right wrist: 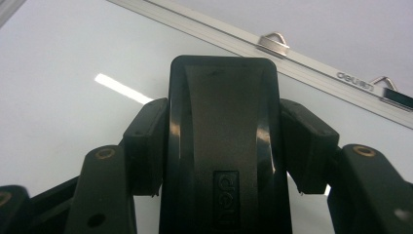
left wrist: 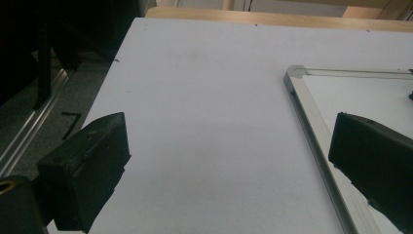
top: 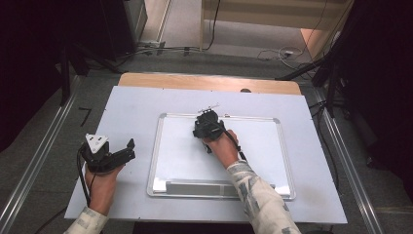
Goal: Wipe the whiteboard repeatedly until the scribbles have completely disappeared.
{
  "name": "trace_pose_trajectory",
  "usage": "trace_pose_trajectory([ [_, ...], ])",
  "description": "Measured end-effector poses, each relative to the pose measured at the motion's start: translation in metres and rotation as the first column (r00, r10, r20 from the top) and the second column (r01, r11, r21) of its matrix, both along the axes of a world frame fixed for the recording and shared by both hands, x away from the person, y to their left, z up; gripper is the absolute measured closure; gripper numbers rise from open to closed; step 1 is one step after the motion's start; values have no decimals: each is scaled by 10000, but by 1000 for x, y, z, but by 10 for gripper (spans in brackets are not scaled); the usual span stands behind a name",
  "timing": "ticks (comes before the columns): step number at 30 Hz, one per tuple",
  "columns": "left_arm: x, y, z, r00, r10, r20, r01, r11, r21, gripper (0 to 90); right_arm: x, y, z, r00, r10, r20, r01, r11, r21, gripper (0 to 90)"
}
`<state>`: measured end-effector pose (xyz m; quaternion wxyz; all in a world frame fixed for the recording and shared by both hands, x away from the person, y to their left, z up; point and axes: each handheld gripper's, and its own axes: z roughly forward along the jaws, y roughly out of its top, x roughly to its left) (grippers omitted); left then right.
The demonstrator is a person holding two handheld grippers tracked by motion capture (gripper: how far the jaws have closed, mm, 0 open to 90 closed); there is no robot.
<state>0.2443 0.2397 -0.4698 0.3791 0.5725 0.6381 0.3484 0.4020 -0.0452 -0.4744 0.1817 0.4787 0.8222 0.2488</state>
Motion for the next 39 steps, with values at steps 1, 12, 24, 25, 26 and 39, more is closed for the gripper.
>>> trace_pose_trajectory([
  [1, 0, 0, 0, 10000, 5, -9, -5, 10000, 11, 16, 1, -4, 0, 10000, -34, -27, 35, 10000, 13, 387],
  [12, 1, -1, -1, 10000, 30, -37, -30, 10000, 16, 16, 7, -47, 1, 9970, -770, -50, 771, 9970, 60, 387],
  [24, 1, -1, -1, 10000, 47, -88, -46, 10000, 47, 16, 12, -90, 1, 9879, -1549, -49, 1549, 9878, 134, 387],
  [25, 1, -1, -1, 9999, 54, -96, -53, 10000, 44, 16, 12, -93, 1, 9873, -1589, -27, 1589, 9872, 153, 387],
  [26, 1, -1, -1, 9999, 50, -96, -50, 10000, 46, 16, 12, -96, 1, 9866, -1630, -38, 1630, 9865, 171, 387],
  [39, 1, -2, -2, 9999, 23, -138, -23, 10000, 26, 16, 11, -120, 0, 9758, -2183, 111, 2179, 9755, 290, 385],
])
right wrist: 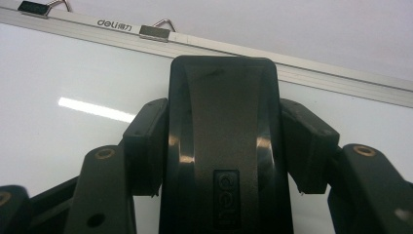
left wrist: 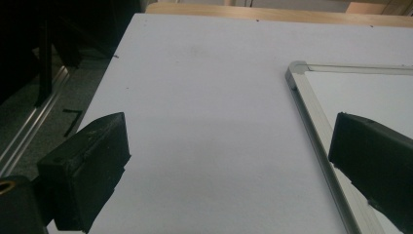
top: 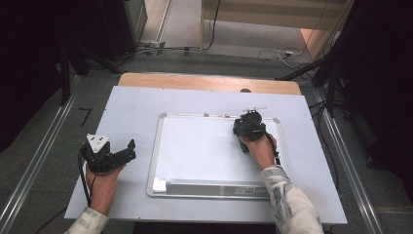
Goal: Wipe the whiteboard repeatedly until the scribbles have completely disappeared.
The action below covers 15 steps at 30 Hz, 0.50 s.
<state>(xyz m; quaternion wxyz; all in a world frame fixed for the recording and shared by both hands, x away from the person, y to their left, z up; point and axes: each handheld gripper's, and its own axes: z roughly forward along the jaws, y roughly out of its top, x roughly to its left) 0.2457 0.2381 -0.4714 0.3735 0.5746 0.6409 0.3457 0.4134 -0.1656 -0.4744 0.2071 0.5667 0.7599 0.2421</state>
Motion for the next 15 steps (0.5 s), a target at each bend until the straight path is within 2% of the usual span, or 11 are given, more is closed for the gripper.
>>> trace_pose_trajectory([
  [6, 1, 0, 0, 10000, -20, -41, 20, 10000, -3, 16, -2, 6, 0, 10000, 3, 47, -2, 10000, -82, 385],
  [15, 2, -2, 0, 10000, -37, -32, 37, 10000, 1, 16, -7, 41, -1, 9977, 679, 26, -678, 9975, -191, 385],
])
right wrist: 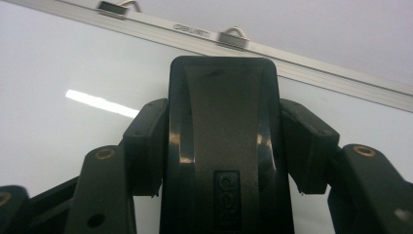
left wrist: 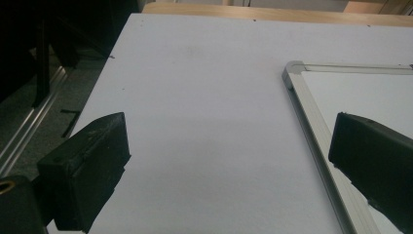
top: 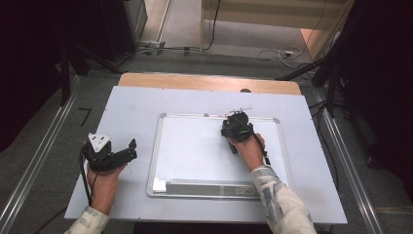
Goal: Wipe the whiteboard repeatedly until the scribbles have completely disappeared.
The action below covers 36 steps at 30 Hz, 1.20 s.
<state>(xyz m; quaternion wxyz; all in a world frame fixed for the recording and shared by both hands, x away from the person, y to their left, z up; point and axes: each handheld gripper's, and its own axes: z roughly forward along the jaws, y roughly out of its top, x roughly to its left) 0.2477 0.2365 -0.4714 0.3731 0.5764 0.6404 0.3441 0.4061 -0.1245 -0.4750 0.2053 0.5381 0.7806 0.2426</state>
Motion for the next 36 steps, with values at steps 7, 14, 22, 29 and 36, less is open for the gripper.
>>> trace_pose_trajectory([
  [7, 0, 1, 1, 10000, -21, 50, 21, 10000, -39, 16, -5, 37, 0, 9976, 685, 24, -684, 9976, -129, 386],
  [14, -1, 1, 1, 10000, -19, 94, 20, 10000, -64, 16, -9, 63, -1, 9932, 1166, -3, -1166, 9931, -138, 385],
  [22, -1, 1, 1, 9999, -23, 102, 24, 10000, -82, 16, -10, 79, -1, 9908, 1350, -10, -1350, 9907, -169, 386],
  [29, -2, 2, 2, 9999, -38, 123, 39, 10000, -78, 16, -10, 97, -1, 9888, 1494, 0, -1493, 9886, -186, 385],
  [36, -2, 4, 2, 9999, 25, 151, -23, 9999, -123, 16, -6, 101, -1, 9899, 1416, -59, -1416, 9899, 38, 385],
])
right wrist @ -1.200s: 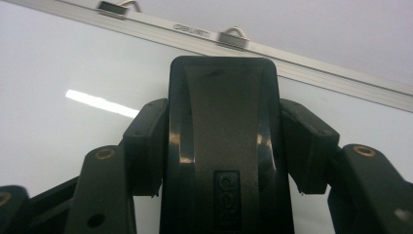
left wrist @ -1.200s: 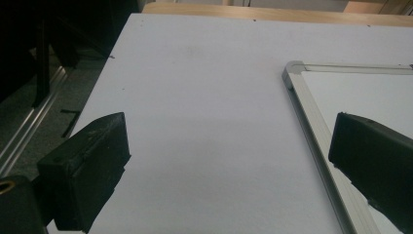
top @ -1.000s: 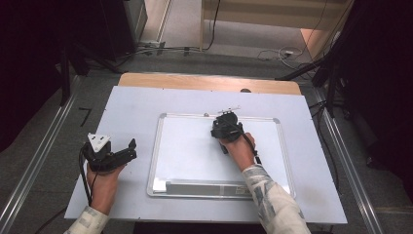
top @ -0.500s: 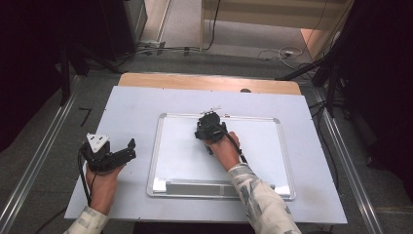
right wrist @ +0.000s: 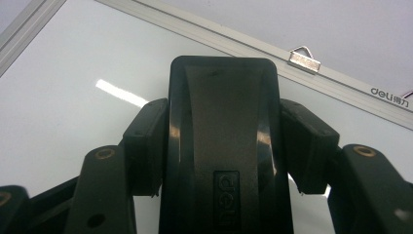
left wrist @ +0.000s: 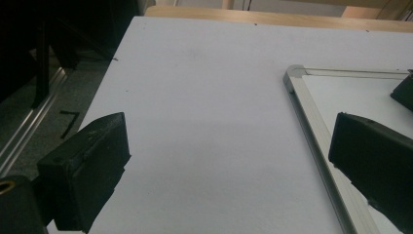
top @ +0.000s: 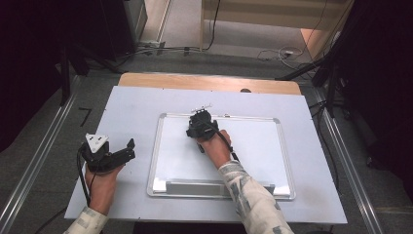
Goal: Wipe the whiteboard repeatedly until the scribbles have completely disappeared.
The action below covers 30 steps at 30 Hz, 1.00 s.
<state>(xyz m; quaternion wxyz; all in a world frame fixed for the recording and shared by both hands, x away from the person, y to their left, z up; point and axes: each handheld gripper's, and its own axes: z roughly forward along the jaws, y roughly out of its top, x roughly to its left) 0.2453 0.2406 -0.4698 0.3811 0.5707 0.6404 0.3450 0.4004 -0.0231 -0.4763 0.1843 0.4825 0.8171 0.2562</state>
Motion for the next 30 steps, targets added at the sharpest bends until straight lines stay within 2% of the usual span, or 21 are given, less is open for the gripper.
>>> trace_pose_trajectory([
  [6, 0, 0, 0, 10000, -2, 5, 2, 10000, 17, 16, 3, -8, 0, 9999, -145, -46, 145, 9999, 30, 385],
  [13, 0, 0, -1, 10000, 12, -30, -12, 10000, 14, 16, 4, -27, 1, 9993, -365, -73, 365, 9993, 74, 385],
  [30, 0, 0, -2, 9999, 37, -134, -36, 10000, 38, 16, 7, -98, 1, 9924, -1225, -94, 1227, 9923, 178, 385],
])
